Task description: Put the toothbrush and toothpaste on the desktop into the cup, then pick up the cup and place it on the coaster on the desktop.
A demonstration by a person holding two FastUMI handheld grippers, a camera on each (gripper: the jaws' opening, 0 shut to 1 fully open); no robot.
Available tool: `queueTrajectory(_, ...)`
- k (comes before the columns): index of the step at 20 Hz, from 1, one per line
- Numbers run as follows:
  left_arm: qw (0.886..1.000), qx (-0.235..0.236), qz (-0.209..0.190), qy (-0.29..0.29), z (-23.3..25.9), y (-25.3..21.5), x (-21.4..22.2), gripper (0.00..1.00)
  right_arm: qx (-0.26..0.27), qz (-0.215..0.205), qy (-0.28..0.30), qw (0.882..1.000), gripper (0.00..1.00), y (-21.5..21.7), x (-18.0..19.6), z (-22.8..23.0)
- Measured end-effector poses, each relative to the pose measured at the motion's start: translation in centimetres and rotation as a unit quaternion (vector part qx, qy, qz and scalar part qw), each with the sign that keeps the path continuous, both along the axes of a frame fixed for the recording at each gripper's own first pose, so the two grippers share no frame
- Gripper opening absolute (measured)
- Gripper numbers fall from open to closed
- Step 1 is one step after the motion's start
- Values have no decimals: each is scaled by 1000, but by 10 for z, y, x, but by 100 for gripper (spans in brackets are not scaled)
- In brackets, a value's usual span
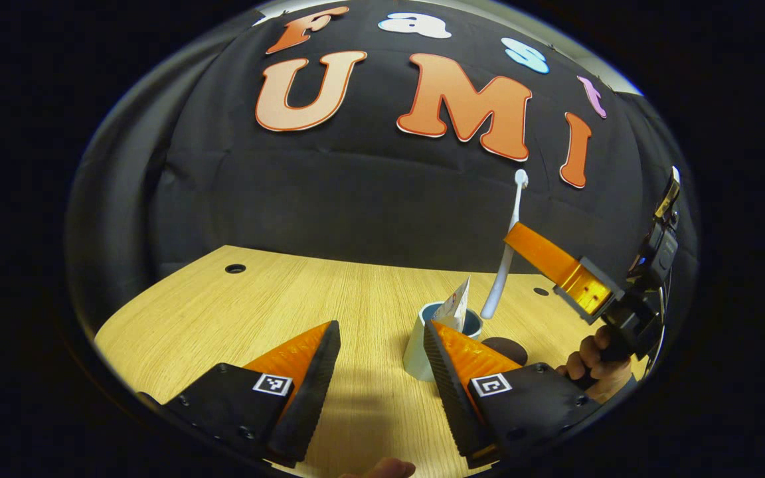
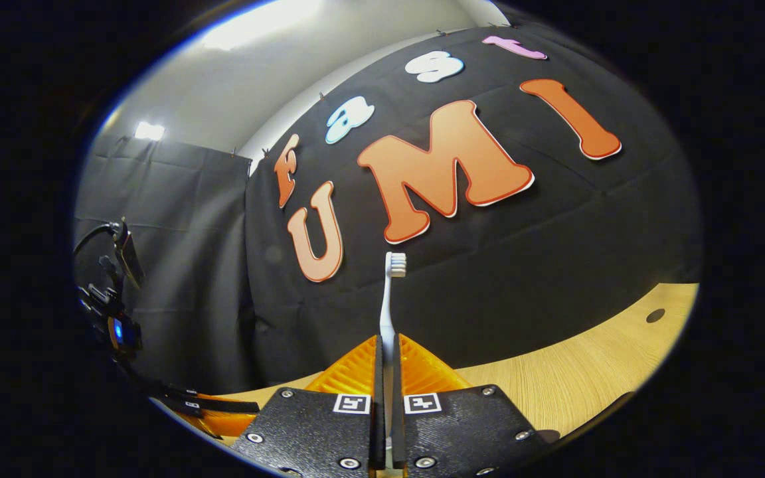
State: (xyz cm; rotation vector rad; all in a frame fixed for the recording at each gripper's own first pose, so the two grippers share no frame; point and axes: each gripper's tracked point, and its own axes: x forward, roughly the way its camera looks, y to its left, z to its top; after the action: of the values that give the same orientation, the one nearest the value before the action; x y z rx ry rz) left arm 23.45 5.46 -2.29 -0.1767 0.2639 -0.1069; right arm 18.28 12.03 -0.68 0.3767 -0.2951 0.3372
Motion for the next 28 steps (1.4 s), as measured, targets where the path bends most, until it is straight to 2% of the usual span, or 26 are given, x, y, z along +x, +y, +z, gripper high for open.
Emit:
queueTrajectory(5, 1000, 1, 0, 4, -1, -4, -3, 83, -6, -3, -6, 1000, 4, 2, 3, -6)
queueTrajectory(8, 1000, 24, 1, -7, 6, -10, -7, 83, 9, -7, -21, 1000, 4, -2, 5, 1)
queueTrajectory(10, 999, 35, 0, -13, 9, -17, -9, 83, 4, -9, -16, 1000, 4, 0, 10, -2)
queueTrajectory(13, 1000, 26, -15, 4, 6, -37, -11, 82, -14, -7, 8, 1000, 4, 3, 12, -20)
queueTrajectory(15, 999, 15, -31, 24, 4, -49, -10, 82, -32, -11, 30, 999, 6, 1, 13, -31)
queueTrajectory(18, 996, -9, -56, 63, 5, -62, -7, 82, -32, 2, 48, 998, 8, 1, 2, -39)
queueTrajectory(21, 989, -9, -98, 107, 3, -77, -8, 82, -39, 18, 65, 997, 9, 3, -7, -46)
queueTrajectory(24, 982, 6, -108, 153, -5, -82, 0, 82, -50, 30, 79, 995, 12, -1, -17, -48)
queueTrajectory(27, 971, 8, -122, 204, -12, -90, -2, 82, -68, 27, 85, 994, 23, -17, -31, -47)
queueTrajectory(28, 971, 16, -124, 202, -12, -90, 1, 83, -79, 16, 79, 994, 27, -26, -35, -46)
